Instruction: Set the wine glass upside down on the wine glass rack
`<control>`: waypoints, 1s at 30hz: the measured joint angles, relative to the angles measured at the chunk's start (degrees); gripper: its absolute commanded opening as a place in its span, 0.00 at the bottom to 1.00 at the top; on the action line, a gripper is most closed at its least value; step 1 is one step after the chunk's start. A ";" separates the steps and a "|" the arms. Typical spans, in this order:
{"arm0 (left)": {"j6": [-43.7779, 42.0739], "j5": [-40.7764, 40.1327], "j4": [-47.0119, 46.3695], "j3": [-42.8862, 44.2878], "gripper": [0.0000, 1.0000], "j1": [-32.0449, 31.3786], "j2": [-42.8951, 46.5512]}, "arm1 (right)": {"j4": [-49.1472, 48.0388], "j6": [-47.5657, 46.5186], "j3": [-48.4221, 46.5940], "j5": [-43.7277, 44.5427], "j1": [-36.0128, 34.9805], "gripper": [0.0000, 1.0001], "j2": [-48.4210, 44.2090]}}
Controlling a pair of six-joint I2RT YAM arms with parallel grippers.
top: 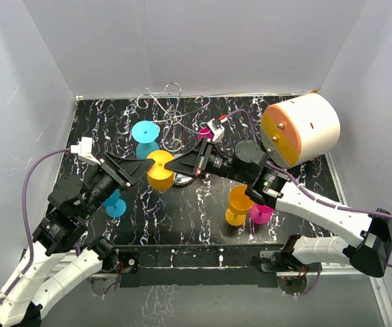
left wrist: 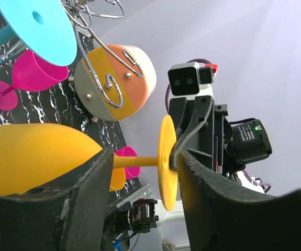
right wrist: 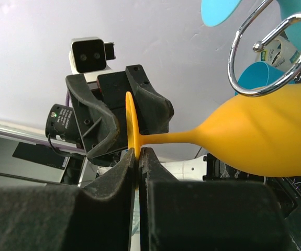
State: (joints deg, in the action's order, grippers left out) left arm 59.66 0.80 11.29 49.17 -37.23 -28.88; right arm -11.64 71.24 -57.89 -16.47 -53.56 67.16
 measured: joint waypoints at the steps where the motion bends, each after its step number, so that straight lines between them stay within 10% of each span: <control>1: 0.02 -0.04 0.09 0.17 0.42 0.00 -0.37 | 0.00 -0.15 0.09 -0.15 0.00 0.00 0.00; 12: 0.92 0.33 0.70 0.81 0.00 0.00 -1.66 | 0.74 -0.74 0.37 -1.44 0.00 0.00 0.11; 22: 0.76 -5.11 6.56 0.85 0.00 -0.04 1.88 | 0.42 -3.93 0.37 -0.74 -0.07 0.70 -0.83; 30: -1.40 -16.35 13.81 1.90 0.00 -0.02 6.08 | -0.46 -7.32 2.95 3.04 -0.07 0.77 -5.51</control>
State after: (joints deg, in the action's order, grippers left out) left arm 58.26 -15.55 25.10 51.07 -37.26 -22.81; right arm -12.10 63.92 -54.94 -13.43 -53.63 61.65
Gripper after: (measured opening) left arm 0.018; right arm 0.762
